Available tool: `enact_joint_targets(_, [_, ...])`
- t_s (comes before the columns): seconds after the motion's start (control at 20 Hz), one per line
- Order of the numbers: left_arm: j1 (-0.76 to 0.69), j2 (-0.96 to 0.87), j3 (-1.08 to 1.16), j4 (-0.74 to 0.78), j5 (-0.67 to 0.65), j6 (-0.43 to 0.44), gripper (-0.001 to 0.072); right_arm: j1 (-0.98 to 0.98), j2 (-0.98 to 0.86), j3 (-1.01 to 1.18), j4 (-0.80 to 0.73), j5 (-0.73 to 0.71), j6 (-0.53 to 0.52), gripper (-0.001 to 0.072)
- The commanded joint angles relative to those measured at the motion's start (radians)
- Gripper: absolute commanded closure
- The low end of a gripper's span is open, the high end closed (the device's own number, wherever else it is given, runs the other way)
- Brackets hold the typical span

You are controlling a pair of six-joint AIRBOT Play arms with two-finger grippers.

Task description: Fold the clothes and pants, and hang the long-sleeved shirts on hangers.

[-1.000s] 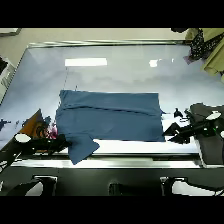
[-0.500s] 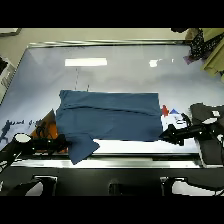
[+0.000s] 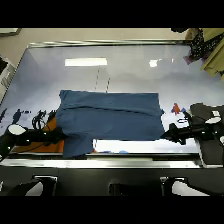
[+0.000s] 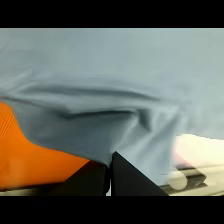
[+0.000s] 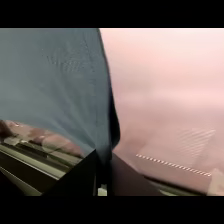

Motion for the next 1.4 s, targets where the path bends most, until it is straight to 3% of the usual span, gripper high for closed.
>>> enact_joint_targets(0.0, [0.001, 0.026, 0.095, 0.041, -0.117, -0.038, 0.069, 0.0, 0.125, 0.0, -0.093, 0.096, 0.054, 0.0679])
enact_joint_targets(0.3, [0.0, 0.198, 0.095, 0.098, -0.224, -0.091, 0.0691, 0.076, 0.454, -0.133, -0.167, 0.144, 0.169, 0.068])
enact_joint_targets(0.5, [-0.003, 0.18, 0.146, 0.07, -0.106, -0.086, 0.0691, 0.248, 0.54, -0.119, -0.175, -0.022, 0.263, 0.068])
enact_joint_targets(0.7, [-0.008, -0.018, 0.34, 0.053, -0.082, -0.034, 0.0691, 0.33, 0.375, 0.026, -0.203, -0.172, 0.311, 0.068])
enact_joint_targets(0.9, [-0.018, -0.272, 0.589, 0.056, -0.095, -0.003, 0.0691, 0.338, 0.174, 0.212, -0.25, -0.214, 0.352, 0.068])
enact_joint_targets(1.35, [-0.063, -0.727, 1.074, 0.056, -0.244, 0.0, 0.0691, 0.338, -0.061, 0.412, -0.268, -0.294, 0.358, 0.0679])
